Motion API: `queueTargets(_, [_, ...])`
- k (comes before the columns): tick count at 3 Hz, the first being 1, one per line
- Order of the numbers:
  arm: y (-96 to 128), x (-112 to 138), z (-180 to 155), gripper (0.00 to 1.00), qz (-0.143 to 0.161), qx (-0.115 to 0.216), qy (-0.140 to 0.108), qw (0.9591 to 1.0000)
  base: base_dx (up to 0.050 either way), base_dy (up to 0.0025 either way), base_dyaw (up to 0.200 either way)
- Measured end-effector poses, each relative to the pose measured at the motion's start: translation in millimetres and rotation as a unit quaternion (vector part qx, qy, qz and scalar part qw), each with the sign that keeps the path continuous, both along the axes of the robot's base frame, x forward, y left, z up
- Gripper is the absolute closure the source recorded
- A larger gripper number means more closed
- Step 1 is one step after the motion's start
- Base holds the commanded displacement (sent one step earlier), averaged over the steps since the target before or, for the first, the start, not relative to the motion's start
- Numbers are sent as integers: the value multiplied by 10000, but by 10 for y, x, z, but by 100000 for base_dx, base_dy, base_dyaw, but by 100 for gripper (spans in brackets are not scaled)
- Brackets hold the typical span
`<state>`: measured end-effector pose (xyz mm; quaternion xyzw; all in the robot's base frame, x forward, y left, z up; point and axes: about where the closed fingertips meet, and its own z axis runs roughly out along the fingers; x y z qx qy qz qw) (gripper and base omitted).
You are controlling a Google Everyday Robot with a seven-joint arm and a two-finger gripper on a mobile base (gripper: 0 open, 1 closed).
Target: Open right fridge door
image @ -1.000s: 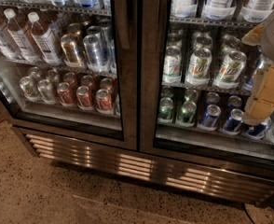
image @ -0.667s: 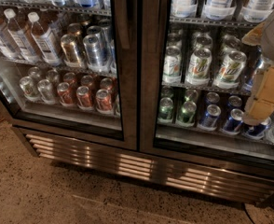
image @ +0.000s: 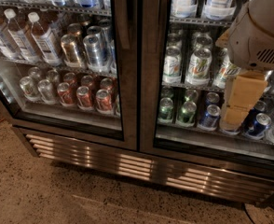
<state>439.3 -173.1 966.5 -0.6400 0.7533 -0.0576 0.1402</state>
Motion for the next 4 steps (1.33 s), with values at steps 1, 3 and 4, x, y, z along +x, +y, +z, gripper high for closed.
queueTargets(1, [1,0,-1,0,1,0,0,10000,0,0,0])
queueTargets(3, [121,67,-338,0,142,43,342,9993,0,0,0])
queueTargets(4, [201,90,-629,0,186,21,609,9980,0,0,0])
